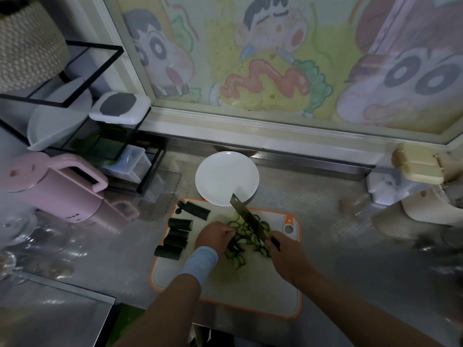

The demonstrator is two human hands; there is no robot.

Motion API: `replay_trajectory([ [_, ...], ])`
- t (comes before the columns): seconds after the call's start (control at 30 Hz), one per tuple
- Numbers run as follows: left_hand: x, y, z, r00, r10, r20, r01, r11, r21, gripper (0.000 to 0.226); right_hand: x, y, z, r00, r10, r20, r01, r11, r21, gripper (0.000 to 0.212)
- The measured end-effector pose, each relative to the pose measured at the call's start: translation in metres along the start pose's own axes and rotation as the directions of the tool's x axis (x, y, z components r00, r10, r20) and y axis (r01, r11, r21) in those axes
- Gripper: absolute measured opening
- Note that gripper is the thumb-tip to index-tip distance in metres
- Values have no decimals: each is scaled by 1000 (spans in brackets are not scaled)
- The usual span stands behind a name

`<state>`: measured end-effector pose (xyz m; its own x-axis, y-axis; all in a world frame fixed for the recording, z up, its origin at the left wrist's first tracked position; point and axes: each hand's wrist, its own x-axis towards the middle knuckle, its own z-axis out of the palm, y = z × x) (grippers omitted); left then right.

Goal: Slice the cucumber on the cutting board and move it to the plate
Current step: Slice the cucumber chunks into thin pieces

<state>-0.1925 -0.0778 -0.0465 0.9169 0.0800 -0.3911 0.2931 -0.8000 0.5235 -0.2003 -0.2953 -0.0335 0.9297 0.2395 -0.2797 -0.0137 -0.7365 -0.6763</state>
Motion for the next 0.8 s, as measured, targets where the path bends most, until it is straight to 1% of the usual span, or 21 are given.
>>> replay_trajectory([
  [0.13, -9, -21, 6, 987, -129, -94, 129, 992, -1, 19, 0, -8, 2, 1000, -7, -12, 7, 999, -35, 13],
  [0.2, -17, -23, 16, 978, -202, -50, 201, 979, -33, 39, 0, -11, 4, 1000, -7, -16, 6, 999, -42, 12],
  [0.23, -18, -21, 22, 977, -212, -22, 210, 976, -55, 49, 1, -11, 5, 1000, -5, -22, 4, 999, -41, 13],
  [0.27, -18, -17, 27, 980, -199, -7, 199, 978, -59, 55, 0, -11, 5, 1000, -1, -29, 0, 999, -34, 13],
  [0.33, -15, -7, 34, 988, -155, -11, 154, 986, -60, 53, -1, -8, 5, 999, 4, -40, -4, 1000, -8, 13],
  [0.4, -9, 3, 38, 994, -109, -20, 107, 991, -78, 39, -2, -1, 2, 999, 7, -42, -6, 1000, 16, 10],
  [0.47, -1, 13, 42, 998, -58, -14, 56, 995, -84, 22, -2, 5, -4, 999, 5, -54, -3, 1000, 19, 10],
  [0.5, 2, 18, 42, 999, -35, -14, 34, 995, -92, 18, -2, 8, -7, 998, 4, -67, -4, 1000, 14, 11],
  [0.57, 7, 26, 38, 1000, -10, -15, 8, 990, -141, 17, -1, 11, -16, 993, 29, -112, -30, 1000, -2, 10],
  [0.67, 13, 30, 24, 1000, -4, -6, 2, 981, -195, 19, 1, 23, -25, 975, 121, -188, -133, 990, -55, 11],
  [0.73, 15, 28, 15, 999, -16, -34, 9, 979, -203, 20, 1, 35, -26, 968, 164, -188, -188, 975, -122, 15],
  [0.8, 17, 26, 9, 998, -51, -41, 40, 970, -239, 28, -1, 43, -22, 972, 170, -163, -197, 965, -171, 16],
])
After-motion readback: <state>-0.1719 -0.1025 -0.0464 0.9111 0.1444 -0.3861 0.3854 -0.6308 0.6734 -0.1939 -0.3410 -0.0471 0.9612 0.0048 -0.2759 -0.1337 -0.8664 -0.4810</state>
